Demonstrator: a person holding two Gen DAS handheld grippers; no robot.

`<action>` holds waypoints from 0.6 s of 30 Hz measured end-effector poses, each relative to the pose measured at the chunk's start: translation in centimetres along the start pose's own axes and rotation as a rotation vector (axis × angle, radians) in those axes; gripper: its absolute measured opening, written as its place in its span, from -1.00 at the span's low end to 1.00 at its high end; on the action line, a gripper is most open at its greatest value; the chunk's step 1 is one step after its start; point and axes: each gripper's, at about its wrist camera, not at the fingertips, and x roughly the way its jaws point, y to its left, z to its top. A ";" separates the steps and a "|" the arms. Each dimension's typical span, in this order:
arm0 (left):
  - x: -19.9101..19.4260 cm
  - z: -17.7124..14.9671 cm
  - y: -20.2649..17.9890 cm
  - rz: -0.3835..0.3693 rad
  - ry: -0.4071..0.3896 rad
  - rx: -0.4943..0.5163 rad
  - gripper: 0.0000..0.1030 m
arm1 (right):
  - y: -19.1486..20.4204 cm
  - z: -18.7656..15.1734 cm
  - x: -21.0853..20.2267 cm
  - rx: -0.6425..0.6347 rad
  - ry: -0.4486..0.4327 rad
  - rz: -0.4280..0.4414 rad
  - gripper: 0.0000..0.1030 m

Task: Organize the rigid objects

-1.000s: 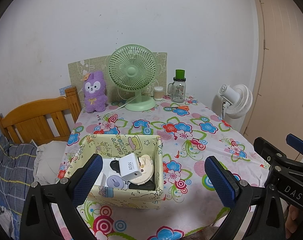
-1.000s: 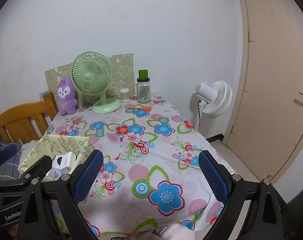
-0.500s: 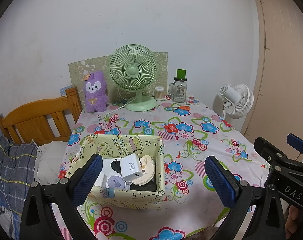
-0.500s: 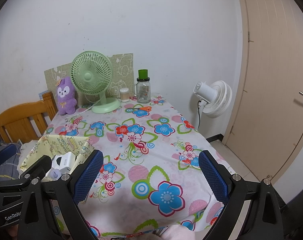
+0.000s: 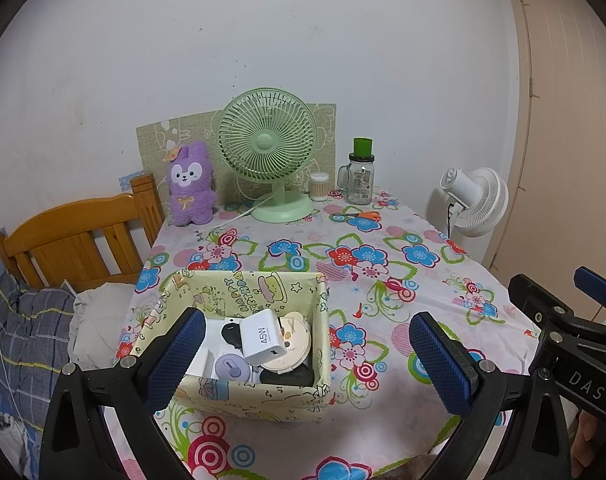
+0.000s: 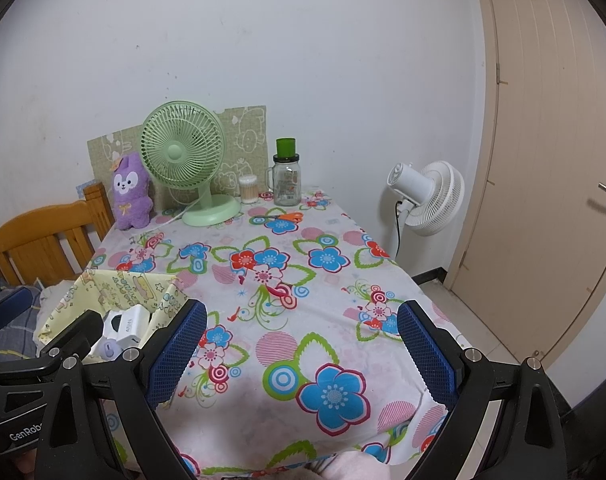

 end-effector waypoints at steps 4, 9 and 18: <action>0.2 0.0 0.0 0.000 0.001 0.001 1.00 | 0.0 0.0 0.2 0.001 0.003 0.000 0.90; 0.4 0.0 0.1 0.003 0.002 -0.003 0.99 | -0.1 0.1 0.3 -0.004 0.003 -0.001 0.90; 1.5 0.2 0.3 0.010 -0.001 -0.002 0.99 | -0.3 0.6 1.1 -0.012 -0.003 0.003 0.90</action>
